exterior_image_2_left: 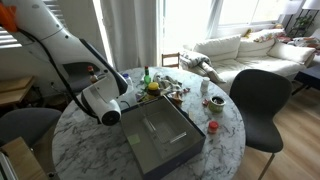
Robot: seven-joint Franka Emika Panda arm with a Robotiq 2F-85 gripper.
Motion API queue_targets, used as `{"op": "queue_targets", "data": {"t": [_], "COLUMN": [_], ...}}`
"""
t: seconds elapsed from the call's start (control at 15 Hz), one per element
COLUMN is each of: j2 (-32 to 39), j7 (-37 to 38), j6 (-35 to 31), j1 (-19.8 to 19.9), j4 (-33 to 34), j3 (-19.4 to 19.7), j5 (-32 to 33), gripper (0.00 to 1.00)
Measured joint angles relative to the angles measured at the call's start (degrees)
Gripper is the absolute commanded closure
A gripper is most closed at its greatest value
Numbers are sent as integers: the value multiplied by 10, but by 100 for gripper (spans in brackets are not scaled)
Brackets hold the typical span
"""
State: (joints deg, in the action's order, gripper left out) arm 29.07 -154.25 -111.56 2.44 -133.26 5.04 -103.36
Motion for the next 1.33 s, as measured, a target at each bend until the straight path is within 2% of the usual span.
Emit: {"op": "queue_targets", "data": {"t": [0.8,1.07,1.33], "j2": [-25,-24,-15], "j7": [54,48,26], "j6": [-49,-45,-9], "j1": [-16,-16,-15], "j4": [-4,-4,-6], "j3": [10,10,7], "j5": [39,42,42], "gripper": [92,92,92]}}
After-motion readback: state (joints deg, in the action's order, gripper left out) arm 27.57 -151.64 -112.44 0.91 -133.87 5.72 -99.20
